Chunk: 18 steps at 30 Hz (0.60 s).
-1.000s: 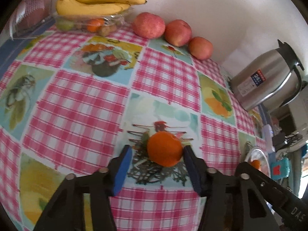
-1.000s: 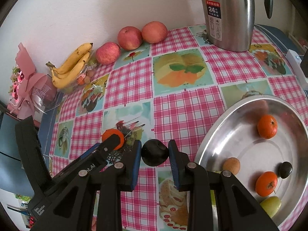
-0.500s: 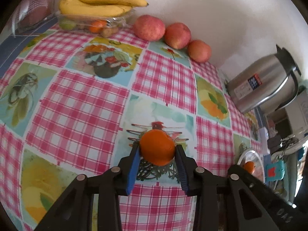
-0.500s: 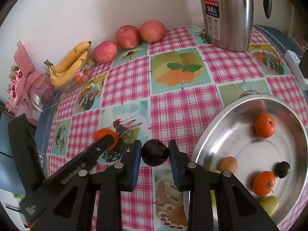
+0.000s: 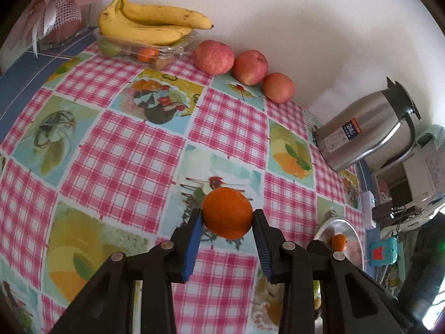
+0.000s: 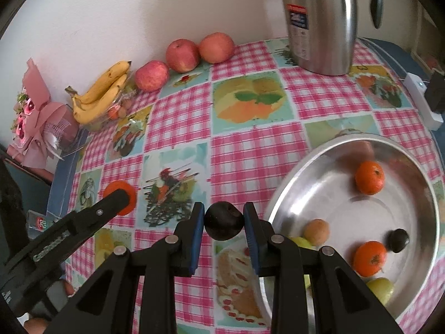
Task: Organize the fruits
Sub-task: 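Carry the tangerine and plum in both tools over the steel plate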
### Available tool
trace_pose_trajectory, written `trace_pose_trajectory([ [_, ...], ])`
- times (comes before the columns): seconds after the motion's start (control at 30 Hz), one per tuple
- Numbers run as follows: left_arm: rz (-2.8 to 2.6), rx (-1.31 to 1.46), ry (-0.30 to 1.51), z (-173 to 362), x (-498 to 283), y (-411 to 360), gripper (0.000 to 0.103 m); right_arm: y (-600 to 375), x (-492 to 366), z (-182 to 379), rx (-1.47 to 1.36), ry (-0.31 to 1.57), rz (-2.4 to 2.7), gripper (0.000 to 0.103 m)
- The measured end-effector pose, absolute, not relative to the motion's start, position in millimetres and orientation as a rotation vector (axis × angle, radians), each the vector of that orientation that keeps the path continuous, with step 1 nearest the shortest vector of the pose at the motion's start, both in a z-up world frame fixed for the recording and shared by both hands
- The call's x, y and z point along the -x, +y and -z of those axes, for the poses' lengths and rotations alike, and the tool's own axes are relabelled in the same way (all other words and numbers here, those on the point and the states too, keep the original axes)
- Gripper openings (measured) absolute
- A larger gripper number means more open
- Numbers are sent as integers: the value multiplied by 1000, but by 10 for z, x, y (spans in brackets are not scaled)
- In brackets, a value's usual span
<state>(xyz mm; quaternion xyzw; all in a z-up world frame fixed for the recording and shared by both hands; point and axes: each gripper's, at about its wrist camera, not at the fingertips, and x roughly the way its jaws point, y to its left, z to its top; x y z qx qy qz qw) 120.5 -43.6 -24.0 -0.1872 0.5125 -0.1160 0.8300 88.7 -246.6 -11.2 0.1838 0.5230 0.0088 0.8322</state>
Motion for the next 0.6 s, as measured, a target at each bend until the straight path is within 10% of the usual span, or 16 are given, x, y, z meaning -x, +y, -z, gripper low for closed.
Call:
trace_pose_trajectory([
  [0.6, 503, 124, 1134, -11, -748, -1628, 39, -3330, -499, 107, -416, 1107, 216, 30],
])
